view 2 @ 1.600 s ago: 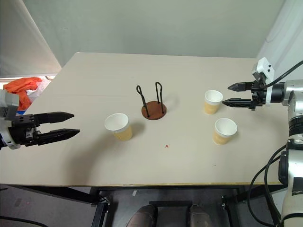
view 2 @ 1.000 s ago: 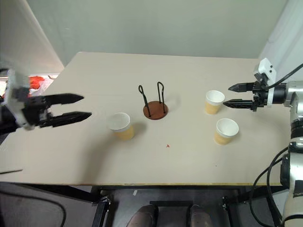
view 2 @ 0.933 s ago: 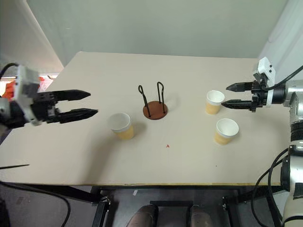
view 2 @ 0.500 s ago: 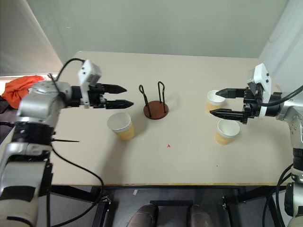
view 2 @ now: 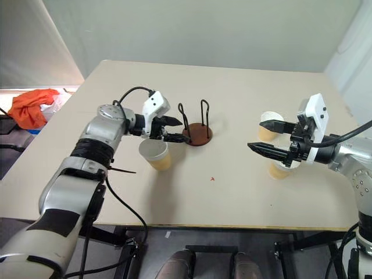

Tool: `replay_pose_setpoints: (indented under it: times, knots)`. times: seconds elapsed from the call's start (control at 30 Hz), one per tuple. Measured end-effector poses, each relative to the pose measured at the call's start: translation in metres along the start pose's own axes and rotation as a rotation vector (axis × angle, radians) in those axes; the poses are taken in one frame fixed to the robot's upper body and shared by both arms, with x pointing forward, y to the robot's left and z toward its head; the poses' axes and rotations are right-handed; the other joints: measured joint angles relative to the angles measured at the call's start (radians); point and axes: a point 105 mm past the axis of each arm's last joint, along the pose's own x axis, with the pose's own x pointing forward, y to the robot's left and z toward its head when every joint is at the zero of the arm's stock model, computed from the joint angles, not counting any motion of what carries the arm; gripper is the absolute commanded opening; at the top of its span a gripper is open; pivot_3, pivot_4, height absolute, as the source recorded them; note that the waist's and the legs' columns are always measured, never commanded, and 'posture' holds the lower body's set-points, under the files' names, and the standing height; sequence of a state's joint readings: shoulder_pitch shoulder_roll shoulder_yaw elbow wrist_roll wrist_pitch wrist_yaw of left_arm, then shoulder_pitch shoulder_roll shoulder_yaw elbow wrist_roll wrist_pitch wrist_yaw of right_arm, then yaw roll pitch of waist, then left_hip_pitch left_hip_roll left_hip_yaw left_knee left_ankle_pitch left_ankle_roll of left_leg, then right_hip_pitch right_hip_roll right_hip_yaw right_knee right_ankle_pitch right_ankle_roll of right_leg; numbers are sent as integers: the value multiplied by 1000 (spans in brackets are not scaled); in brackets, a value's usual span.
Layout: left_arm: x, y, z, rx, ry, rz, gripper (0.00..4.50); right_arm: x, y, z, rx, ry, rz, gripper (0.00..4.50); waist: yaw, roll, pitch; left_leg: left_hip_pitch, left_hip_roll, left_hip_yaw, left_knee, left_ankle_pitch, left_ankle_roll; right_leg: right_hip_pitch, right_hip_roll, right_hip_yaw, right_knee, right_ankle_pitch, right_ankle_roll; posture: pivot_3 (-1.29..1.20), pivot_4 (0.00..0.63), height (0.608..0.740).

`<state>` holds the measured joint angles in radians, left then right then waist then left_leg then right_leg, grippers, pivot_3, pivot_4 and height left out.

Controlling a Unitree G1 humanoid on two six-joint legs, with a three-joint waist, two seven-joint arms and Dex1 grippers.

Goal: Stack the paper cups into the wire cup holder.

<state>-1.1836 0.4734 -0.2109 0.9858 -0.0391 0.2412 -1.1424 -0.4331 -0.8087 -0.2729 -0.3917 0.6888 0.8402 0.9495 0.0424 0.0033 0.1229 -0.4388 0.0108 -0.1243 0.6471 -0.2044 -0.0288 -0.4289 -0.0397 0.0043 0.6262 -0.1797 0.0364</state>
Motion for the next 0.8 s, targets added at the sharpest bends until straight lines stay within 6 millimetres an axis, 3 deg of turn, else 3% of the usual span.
replay_pose_setpoints:
  times: [0.13, 0.23, 0.53, 0.57, 0.8]
  knots:
    - [15, -5, 7, 8, -24, -2, 4063, 0, 3, 2, 1, -13, -10, 3929, 4, 0, 0, 0, -4, 1, 0, 2, 2, 1, -1, 3, 0, 1, 3, 0, 150, 740]
    - [22, -6, 8, 12, -23, 2, 3491, -1, 4, 2, 1, -14, -25, 3929, 5, 0, 0, 0, -6, 2, 0, 4, 3, 1, -1, 5, 0, -1, 8, 0, 150, 740]
    - [26, -10, 8, 15, -34, -13, 237, -3, 1, 0, 1, -6, -45, 3929, 6, 0, 0, 0, -13, 5, 1, 6, 5, 1, -2, 12, 0, -1, 17, 0, 150, 740]
    - [26, -9, 8, 15, -36, -12, 27, -3, 0, 1, 0, -10, -48, 3929, 6, 0, 0, 0, -13, 5, 1, 6, 5, 1, -2, 13, 0, -1, 17, 0, 150, 740]
    - [24, -13, 10, 14, -47, -54, 27, -2, -1, 3, -8, -19, -53, 3929, 6, 0, 0, 1, -14, 14, 2, 6, 5, 1, -3, 20, -1, -1, 22, 0, 150, 740]
